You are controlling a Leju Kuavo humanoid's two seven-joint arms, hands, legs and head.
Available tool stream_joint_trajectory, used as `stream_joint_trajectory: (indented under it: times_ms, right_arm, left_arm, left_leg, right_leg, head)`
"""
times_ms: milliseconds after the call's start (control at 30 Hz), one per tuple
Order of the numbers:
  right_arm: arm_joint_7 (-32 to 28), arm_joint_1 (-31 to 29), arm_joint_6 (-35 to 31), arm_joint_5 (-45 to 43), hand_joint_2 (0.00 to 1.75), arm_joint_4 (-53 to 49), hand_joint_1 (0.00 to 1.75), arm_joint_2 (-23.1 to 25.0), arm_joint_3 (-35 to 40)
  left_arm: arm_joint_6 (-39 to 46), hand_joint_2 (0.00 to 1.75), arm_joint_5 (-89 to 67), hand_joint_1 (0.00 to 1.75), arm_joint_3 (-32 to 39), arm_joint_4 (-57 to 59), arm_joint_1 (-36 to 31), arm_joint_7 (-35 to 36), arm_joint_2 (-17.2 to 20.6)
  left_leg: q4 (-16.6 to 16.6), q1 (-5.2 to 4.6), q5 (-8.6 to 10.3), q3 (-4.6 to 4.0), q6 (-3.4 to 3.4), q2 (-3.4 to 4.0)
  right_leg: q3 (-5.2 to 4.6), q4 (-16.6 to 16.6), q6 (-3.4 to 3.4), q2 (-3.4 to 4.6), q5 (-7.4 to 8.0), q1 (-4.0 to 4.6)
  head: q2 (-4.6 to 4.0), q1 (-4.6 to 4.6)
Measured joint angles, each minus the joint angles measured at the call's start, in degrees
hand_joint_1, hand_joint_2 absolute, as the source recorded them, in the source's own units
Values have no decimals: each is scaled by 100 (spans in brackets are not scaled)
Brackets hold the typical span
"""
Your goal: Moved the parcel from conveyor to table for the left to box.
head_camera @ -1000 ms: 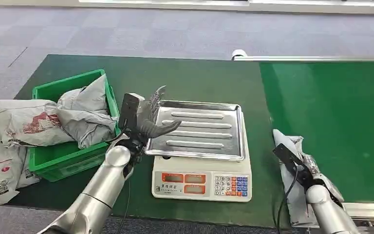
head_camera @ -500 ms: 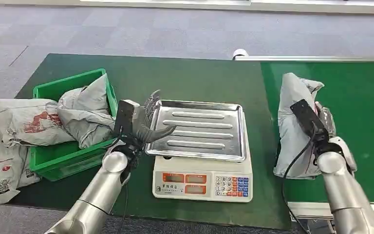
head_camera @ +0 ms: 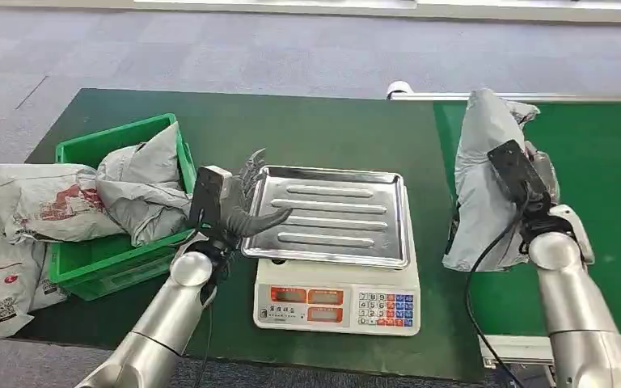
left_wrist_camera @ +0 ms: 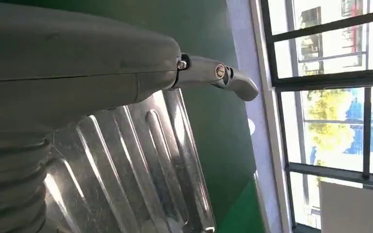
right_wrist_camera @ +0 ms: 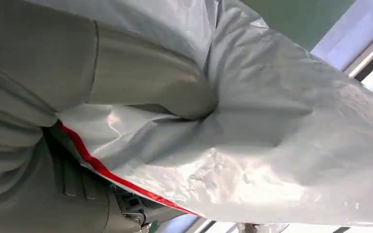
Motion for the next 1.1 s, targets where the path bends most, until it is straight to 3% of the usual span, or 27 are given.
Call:
stream_joint_trajectory:
  times_ms: [367, 567, 833, 1100]
  right_arm:
    - [-135, -232, 349, -223, 175, 57, 175, 140, 100]
    - [-164, -697, 567, -608, 175, 470, 175, 483, 841]
    - [-2, -648, 512, -792, 175, 509, 175, 1030, 1817]
    - [109, -643, 499, -794, 175, 658, 175, 1517, 2262]
  left_arm:
    - [109, 175, -103, 0, 9, -94, 13, -2, 9]
    - [214, 175, -96, 0, 52, -79, -35, -7, 7]
    - [288, 175, -96, 0, 59, -35, -86, -37, -31]
    - [297, 175, -105, 0, 63, -31, -232, 46, -72]
  left_leg:
    - [-1, 0, 3, -12, -1, -8]
    - [-1, 5, 12, -5, -4, -9]
    - [-2, 6, 12, -7, -5, -8]
    - [-2, 6, 12, -6, -5, -7]
  right_leg:
    - [-1, 1, 0, -12, 0, 2]
    - [-5, 2, -1, -12, 0, 7]
    - [-6, 4, -2, -10, -1, 7]
    - [-7, 4, -2, -9, -1, 7]
  head:
    - [0, 2]
    - [0, 0]
    - [0, 0]
    - [0, 0]
